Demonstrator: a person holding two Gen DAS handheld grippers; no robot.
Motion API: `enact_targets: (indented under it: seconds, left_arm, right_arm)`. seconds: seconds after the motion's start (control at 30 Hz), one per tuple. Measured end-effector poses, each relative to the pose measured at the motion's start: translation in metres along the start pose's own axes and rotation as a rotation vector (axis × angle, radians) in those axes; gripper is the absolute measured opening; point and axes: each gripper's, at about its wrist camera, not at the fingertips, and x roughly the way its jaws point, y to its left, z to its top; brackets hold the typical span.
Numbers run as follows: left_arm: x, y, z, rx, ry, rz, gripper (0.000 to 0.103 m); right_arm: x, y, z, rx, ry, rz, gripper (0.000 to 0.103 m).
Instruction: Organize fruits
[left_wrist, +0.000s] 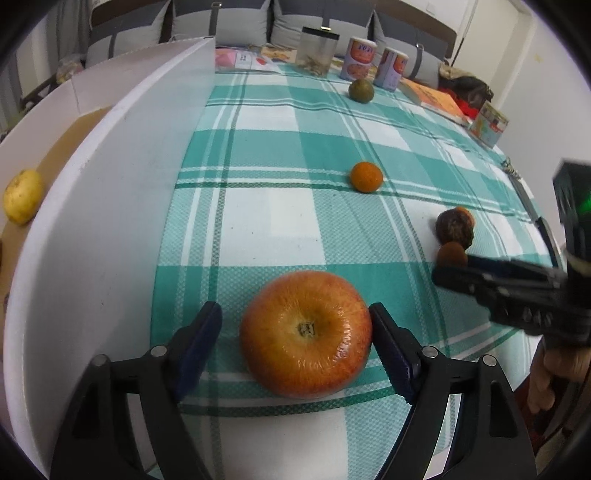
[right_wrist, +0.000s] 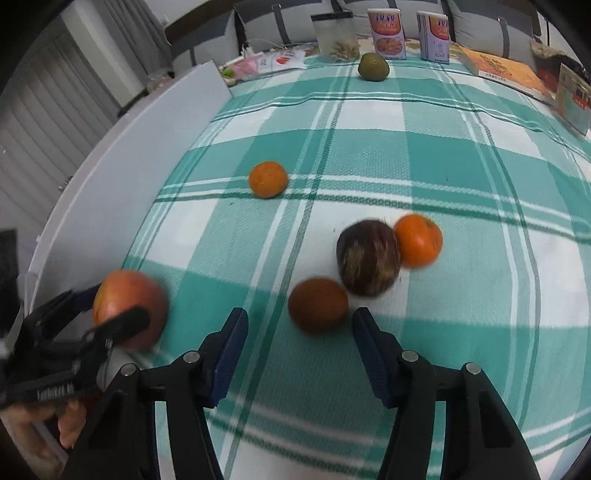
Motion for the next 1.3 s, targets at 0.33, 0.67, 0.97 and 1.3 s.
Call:
enact_targets:
  seconds: [0.33,0.67,0.97,1.3]
  left_arm:
    - [0.002,0.001,0.009,0.005,0.07,-0.008,0.069]
    - [-0.09,0.021,0.043,-0.133,-0.068,-0.183,0.069]
    - [-0.129,0.153,0.073,-0.282,-0.119,0.037,0.069]
    - [-0.053,0.227,0.054,-0.398,0.11,0.174,0.069]
  right_arm:
    - [0.003,0.003,0.027,-0.005,0.154,-0.077,0.03]
    - [-0.063,0.06,0.057,-0.084,0.09,0.098,0.03]
    - [-0.086,0.211,0.113,-0.319,0.016,0.277,0.03]
    - [0.024,0.295,0.098,-0.476,0.189,0.181,0.03]
